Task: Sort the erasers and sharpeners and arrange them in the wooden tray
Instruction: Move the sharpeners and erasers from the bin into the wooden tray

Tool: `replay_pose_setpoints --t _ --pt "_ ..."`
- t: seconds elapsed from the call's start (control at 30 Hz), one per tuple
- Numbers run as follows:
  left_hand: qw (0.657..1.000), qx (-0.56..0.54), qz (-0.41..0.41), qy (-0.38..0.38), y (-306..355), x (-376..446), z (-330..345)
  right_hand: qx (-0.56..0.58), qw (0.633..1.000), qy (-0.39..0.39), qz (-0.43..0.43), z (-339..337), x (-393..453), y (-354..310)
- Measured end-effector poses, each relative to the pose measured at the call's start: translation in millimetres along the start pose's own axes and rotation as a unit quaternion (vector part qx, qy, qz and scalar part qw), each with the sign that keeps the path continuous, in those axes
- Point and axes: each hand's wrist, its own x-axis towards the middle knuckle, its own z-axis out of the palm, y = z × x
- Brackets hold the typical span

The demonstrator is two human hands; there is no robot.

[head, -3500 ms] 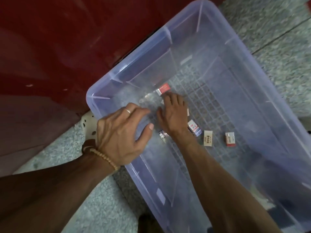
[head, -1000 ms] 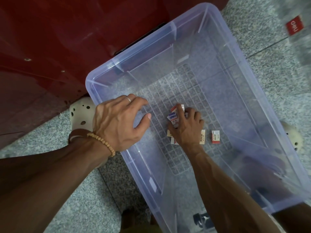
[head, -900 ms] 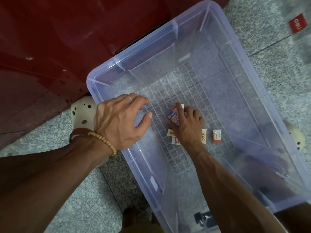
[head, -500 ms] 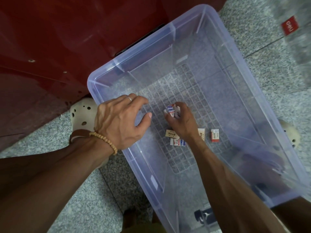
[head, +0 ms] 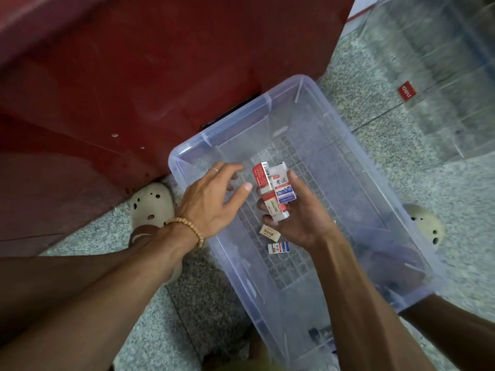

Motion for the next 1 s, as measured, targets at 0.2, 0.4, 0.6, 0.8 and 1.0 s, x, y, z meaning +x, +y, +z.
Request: replay_pose_setpoints --t 0.2,0.4,0.6,0.8,1.0 --pt "0.993 -0.113 0.029 0.018 48.3 -7.0 -25.7 0.051 0.996 0.014 -0.072 70.2 -31.2 -13.0" --pt "0.994 -0.102 0.007 0.024 80.9 -17.9 -44.5 0.019 0.985 0.106 -0.133 90.7 -62.2 -15.3" --pt "0.965 -0.256 0.004 0.047 105.0 -28.2 -72.6 -0.075 0.973 0.112 -0.187 104.6 -91.8 -23.9" --pt "0.928 -0.366 0.010 0.073 126.8 -51.4 -128.9 -0.192 0.948 0.043 -0.252 154.9 -122.7 -34.8" --pt "0.922 -0.360 0.034 0.140 122.3 -85.1 -189.5 -0.226 0.927 -0.006 -0.299 218.5 -134.8 -25.9"
